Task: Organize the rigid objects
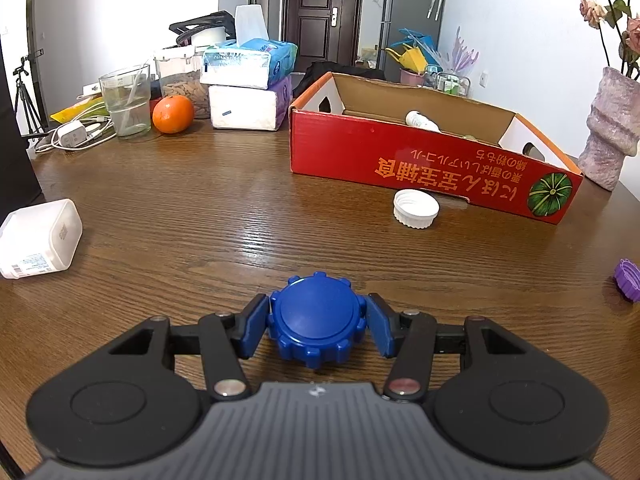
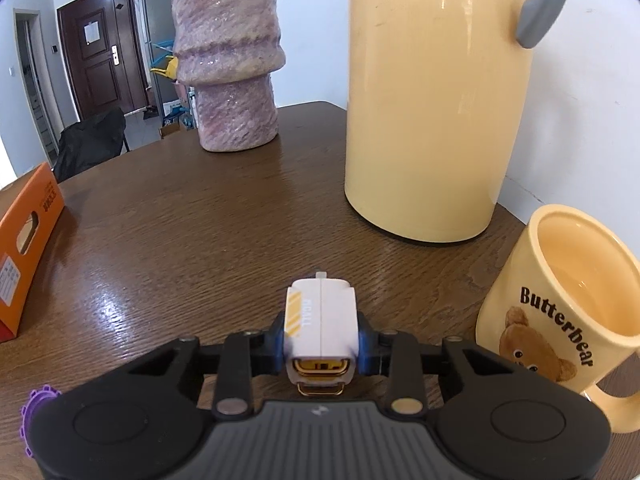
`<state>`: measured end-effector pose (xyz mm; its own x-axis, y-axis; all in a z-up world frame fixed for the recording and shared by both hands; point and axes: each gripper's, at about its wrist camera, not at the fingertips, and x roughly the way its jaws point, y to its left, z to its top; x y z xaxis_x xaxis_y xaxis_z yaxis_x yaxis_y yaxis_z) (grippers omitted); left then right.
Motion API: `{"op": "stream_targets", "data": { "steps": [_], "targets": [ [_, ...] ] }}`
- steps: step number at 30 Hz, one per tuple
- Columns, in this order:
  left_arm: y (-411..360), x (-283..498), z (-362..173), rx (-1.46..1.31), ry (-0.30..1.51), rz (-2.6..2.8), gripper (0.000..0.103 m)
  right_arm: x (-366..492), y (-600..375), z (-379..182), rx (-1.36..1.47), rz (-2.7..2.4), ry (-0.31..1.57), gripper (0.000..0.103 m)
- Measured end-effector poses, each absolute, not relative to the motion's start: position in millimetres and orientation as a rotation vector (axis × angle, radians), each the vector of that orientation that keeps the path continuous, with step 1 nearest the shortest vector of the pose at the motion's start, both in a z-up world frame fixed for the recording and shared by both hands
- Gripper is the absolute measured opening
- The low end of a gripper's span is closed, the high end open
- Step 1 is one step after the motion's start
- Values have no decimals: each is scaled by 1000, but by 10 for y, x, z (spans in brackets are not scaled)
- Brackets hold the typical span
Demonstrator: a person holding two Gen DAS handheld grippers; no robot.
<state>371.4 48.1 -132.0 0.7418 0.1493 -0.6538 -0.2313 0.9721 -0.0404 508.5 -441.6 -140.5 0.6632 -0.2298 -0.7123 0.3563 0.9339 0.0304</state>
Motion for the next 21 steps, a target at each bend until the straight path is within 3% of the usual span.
{"op": "stream_targets", "data": {
  "steps": [21],
  "targets": [
    [488,3676,-1285,-129,688,194,54,4496,-4176,-1132,152,-253,645,31]
  ]
}}
